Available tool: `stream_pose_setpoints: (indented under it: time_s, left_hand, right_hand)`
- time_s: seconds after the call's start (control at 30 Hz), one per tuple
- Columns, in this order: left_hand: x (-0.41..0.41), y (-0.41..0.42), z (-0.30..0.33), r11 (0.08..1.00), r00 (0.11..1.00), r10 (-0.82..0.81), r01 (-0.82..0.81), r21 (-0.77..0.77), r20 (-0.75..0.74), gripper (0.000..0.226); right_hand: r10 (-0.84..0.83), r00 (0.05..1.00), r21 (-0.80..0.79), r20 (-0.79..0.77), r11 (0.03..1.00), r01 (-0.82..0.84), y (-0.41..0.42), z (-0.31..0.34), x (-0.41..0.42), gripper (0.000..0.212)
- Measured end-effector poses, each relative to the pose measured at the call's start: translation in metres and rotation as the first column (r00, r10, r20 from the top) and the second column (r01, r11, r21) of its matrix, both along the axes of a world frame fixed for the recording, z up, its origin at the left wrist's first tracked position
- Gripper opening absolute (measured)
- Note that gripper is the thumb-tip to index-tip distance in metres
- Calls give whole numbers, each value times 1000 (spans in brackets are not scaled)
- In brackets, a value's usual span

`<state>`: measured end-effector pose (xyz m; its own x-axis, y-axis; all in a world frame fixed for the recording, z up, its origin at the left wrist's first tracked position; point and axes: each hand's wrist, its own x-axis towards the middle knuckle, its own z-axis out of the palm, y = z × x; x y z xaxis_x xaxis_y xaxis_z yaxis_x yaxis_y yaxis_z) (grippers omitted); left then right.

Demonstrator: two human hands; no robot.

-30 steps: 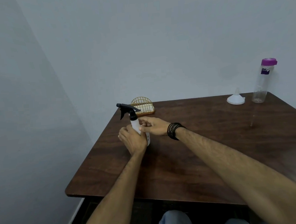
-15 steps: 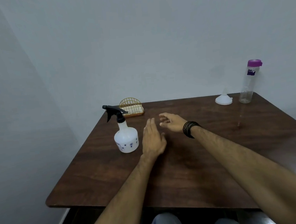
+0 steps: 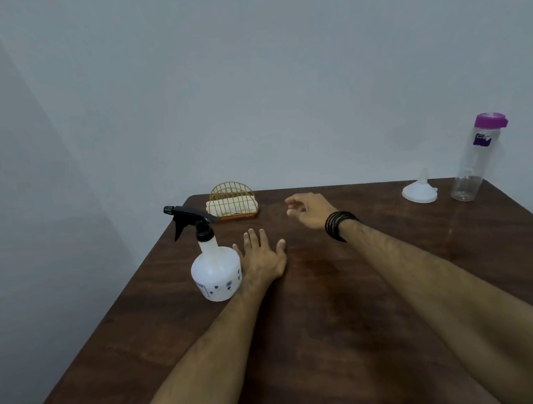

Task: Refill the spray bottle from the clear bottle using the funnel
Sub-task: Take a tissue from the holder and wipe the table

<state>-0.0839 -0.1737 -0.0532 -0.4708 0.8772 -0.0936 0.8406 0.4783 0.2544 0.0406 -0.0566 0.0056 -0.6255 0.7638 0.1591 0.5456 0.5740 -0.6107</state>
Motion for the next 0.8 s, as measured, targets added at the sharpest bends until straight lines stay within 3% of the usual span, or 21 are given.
stream_pose_setpoints:
  time_s: [0.23, 0.8]
  left_hand:
    - [-17, 36, -6, 999, 998, 49, -49, 1, -36, 81]
    - [-28, 54, -18, 994, 997, 63, -59, 96, -33, 83]
  right_hand:
    - [-55, 996, 72, -67, 996, 60, 54, 7, -71, 24]
    - [-59, 990, 259, 125, 966, 25, 85, -16, -149, 16]
